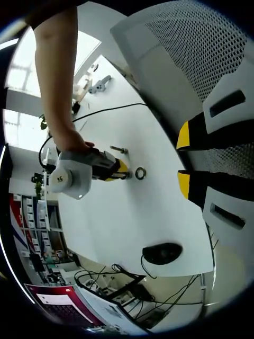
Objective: Place the washer onto the threaded stud by aligning its center hole with the stud, sliding it down to the base, and recovering from edge contact or off-axis alignment until the washer reaches the visible bottom stop.
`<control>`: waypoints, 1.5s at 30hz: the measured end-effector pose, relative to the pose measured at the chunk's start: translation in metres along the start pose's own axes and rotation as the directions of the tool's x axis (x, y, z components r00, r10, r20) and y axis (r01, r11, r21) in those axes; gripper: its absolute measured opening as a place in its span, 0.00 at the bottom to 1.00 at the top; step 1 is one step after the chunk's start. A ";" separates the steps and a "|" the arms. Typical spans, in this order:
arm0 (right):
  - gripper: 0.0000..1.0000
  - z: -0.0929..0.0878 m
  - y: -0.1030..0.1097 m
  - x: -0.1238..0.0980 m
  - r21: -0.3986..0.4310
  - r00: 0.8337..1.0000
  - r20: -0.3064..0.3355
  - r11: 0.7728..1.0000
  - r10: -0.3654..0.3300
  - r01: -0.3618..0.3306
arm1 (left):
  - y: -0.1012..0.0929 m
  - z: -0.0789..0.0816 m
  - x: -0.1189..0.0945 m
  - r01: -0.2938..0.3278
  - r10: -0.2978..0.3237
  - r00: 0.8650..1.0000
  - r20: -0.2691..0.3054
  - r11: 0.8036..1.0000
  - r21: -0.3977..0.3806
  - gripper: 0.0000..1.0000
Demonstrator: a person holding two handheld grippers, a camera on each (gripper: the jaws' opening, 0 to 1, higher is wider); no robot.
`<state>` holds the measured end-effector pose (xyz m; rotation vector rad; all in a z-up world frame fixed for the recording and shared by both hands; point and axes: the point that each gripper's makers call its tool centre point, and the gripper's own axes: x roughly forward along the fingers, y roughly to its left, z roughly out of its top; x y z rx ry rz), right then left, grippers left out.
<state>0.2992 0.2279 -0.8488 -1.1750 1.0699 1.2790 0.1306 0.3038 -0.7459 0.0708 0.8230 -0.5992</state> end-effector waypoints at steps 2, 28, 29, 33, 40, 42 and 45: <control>0.23 -0.002 -0.001 0.005 0.001 1.000 -0.005 1.000 0.000 0.000 | 0.000 0.000 0.000 0.000 0.000 1.000 -0.001 1.000 0.000 0.12; 0.24 -0.003 0.001 0.009 0.039 1.000 -0.015 0.999 0.014 -0.014 | 0.000 0.000 0.000 0.003 -0.003 1.000 -0.001 1.000 0.002 0.12; 0.24 -0.003 0.001 0.009 0.035 1.000 -0.014 0.999 0.015 -0.015 | 0.000 0.000 0.000 0.003 -0.003 1.000 -0.001 1.000 0.003 0.12; 0.25 0.000 0.000 0.008 -0.036 0.999 0.023 0.999 0.023 -0.022 | 0.000 0.000 0.000 0.004 -0.004 1.000 -0.003 1.000 0.003 0.12; 0.38 0.023 -0.004 -0.009 -0.166 0.992 0.125 0.986 -0.015 0.036 | 0.000 0.000 0.000 0.002 -0.002 1.000 -0.001 1.000 -0.001 0.12; 0.39 0.029 0.001 -0.014 -0.162 0.989 0.149 0.986 -0.009 0.033 | 0.001 0.000 0.000 0.003 -0.003 1.000 -0.001 1.000 0.000 0.12; 0.38 0.046 0.009 -0.020 -0.230 0.974 0.227 0.972 0.011 0.043 | 0.001 0.000 0.000 0.003 -0.003 1.000 -0.001 1.000 0.000 0.12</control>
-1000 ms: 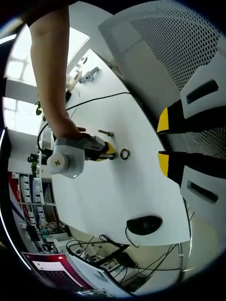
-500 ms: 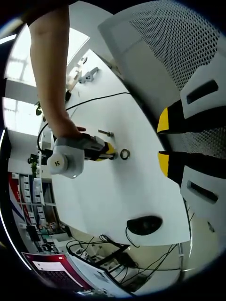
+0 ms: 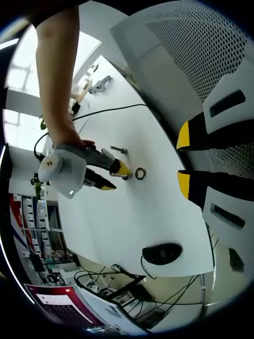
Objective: Place the washer onto the threaded stud by aligning its center hole with the stud, sliding it down to the base, and recovering from edge contact or off-axis alignment until the washer reaches the visible bottom stop.
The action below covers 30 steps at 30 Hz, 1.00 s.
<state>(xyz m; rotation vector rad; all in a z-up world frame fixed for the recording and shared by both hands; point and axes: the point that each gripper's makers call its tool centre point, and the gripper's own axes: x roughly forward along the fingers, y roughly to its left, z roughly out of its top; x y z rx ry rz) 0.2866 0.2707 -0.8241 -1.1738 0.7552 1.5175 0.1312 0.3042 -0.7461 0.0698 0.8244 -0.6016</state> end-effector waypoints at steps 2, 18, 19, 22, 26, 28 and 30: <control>0.37 0.004 0.004 -0.001 -0.021 1.000 0.008 1.000 0.009 -0.009 | 0.000 0.000 0.000 0.001 -0.001 1.000 -0.001 1.000 0.002 0.12; 0.35 -0.003 0.049 0.011 -0.158 0.982 -0.079 0.971 0.170 -0.180 | 0.000 0.000 0.000 -0.001 0.001 1.000 0.000 1.000 0.001 0.12; 0.35 -0.005 0.049 0.012 -0.168 0.982 -0.090 0.969 0.167 -0.180 | 0.000 0.000 0.000 -0.001 0.001 1.000 0.001 1.000 0.000 0.12; 0.35 -0.011 0.051 0.015 -0.196 0.978 -0.124 0.962 0.166 -0.189 | 0.000 0.000 0.000 -0.001 0.001 1.000 0.001 1.000 0.000 0.12; 0.35 -0.018 0.052 0.018 -0.209 0.974 -0.155 0.958 0.165 -0.196 | 0.000 0.000 0.000 -0.002 0.002 1.000 0.001 1.000 0.000 0.12; 0.35 -0.019 0.052 0.020 -0.214 0.973 -0.161 0.957 0.165 -0.197 | 0.000 0.000 0.000 -0.002 0.002 1.000 0.001 1.000 0.000 0.12; 0.32 -0.021 0.048 0.024 -0.203 0.974 -0.167 0.961 0.153 -0.186 | 0.001 0.000 0.000 -0.002 0.002 1.000 0.002 1.000 -0.001 0.12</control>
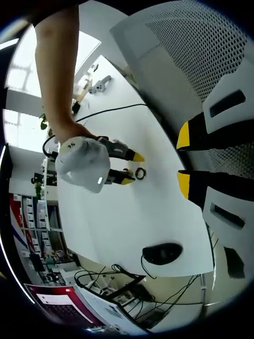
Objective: Place the washer onto the threaded stud by aligning its center hole with the stud, sliding it down to the base, and recovering from edge contact or off-axis alignment until the washer reaches the visible bottom stop.
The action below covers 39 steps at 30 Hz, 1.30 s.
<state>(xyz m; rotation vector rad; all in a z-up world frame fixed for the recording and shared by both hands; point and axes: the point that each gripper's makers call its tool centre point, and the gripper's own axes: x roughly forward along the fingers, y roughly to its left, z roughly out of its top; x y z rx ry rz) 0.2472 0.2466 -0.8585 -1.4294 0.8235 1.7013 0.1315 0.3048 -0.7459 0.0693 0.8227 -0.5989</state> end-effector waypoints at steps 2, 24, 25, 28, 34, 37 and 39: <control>0.30 -0.003 -0.005 0.003 0.005 1.000 -0.025 1.000 -0.018 0.018 | 0.000 0.000 0.000 0.000 0.000 1.000 -0.001 1.000 0.000 0.12; 0.27 -0.001 -0.005 0.013 -0.027 0.997 -0.073 1.000 -0.010 0.008 | -0.001 0.000 0.000 -0.001 0.001 1.000 -0.001 1.000 -0.003 0.12; 0.25 -0.002 -0.005 0.013 -0.028 0.997 -0.073 1.000 -0.011 0.009 | -0.001 0.000 0.000 -0.001 0.001 1.000 -0.001 1.000 -0.003 0.12; 0.25 -0.002 -0.005 0.012 -0.027 0.998 -0.070 1.000 -0.010 0.008 | -0.001 -0.001 0.000 0.000 0.000 1.000 -0.001 1.000 -0.001 0.12; 0.24 -0.002 -0.006 0.013 -0.020 0.998 -0.066 1.000 -0.013 0.012 | 0.000 0.000 0.000 -0.001 0.001 1.000 -0.001 1.000 -0.003 0.12; 0.24 -0.001 -0.006 0.012 -0.003 0.998 -0.058 1.000 -0.018 0.018 | 0.000 0.000 0.000 -0.001 0.001 1.000 -0.001 1.000 -0.003 0.12; 0.24 0.005 -0.008 0.013 0.082 0.999 -0.022 0.996 -0.032 0.034 | 0.000 0.000 0.000 -0.002 0.002 1.000 -0.001 1.000 -0.004 0.12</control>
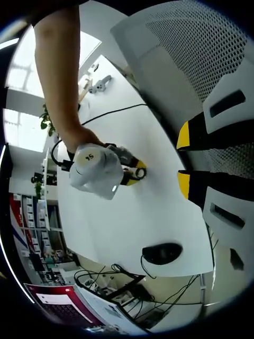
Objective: Place the washer onto the threaded stud by aligning its center hole with the stud, sliding it down to the base, and recovering from edge contact or off-axis alignment until the washer reaches the visible bottom stop.
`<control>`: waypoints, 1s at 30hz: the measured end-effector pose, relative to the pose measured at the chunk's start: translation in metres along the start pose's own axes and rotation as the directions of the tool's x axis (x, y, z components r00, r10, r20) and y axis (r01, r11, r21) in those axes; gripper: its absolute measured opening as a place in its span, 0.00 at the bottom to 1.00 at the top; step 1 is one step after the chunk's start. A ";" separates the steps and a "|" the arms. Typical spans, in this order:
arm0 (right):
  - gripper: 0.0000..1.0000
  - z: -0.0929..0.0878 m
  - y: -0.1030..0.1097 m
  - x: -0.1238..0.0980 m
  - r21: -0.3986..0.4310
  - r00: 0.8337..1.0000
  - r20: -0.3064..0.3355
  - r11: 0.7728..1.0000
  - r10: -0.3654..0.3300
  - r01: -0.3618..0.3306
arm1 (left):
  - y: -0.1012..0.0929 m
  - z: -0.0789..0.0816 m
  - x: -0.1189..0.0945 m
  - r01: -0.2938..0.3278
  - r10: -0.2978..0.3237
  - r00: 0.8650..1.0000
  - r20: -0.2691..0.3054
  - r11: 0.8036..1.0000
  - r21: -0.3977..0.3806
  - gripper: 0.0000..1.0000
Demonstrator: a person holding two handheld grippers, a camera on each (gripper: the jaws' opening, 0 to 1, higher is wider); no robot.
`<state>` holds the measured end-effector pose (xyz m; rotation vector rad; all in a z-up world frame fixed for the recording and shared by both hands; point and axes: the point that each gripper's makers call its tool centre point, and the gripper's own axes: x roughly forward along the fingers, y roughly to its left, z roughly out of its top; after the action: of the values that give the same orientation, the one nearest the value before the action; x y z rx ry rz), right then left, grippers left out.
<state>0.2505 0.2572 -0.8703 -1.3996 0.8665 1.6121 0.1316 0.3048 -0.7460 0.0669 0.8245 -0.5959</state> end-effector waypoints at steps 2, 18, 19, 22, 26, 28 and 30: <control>0.24 0.005 -0.001 0.001 0.048 1.000 0.018 0.999 -0.003 0.002 | 0.000 0.000 0.000 0.000 0.000 1.000 0.000 1.000 0.000 0.12; 0.25 -0.001 -0.004 0.003 -0.022 1.000 -0.006 1.000 0.009 -0.009 | 0.000 0.000 0.000 0.002 -0.002 1.000 -0.001 1.000 0.004 0.12; 0.24 0.000 -0.004 0.003 -0.011 1.000 -0.006 1.000 0.007 -0.007 | 0.000 0.000 0.000 0.002 -0.002 1.000 -0.001 1.000 0.005 0.12; 0.24 0.000 -0.005 0.002 0.008 1.000 0.001 1.000 0.005 -0.005 | 0.000 0.000 0.000 0.001 -0.001 1.000 0.000 1.000 0.003 0.12; 0.23 -0.001 -0.010 0.000 0.058 1.000 0.027 0.998 -0.014 0.012 | 0.000 0.000 0.000 0.002 -0.002 1.000 0.000 1.000 0.003 0.12; 0.23 -0.002 -0.010 -0.003 0.093 0.999 0.036 0.996 -0.009 0.006 | -0.001 0.000 0.000 0.005 -0.005 1.000 -0.002 1.000 0.008 0.12; 0.23 0.002 -0.008 -0.008 0.132 0.997 0.078 0.991 0.006 -0.016 | -0.001 0.000 0.001 0.008 -0.008 1.000 -0.004 1.000 0.009 0.12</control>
<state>0.2576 0.2612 -0.8620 -1.2339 0.9199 1.5768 0.1310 0.3034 -0.7464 0.0731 0.8267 -0.6069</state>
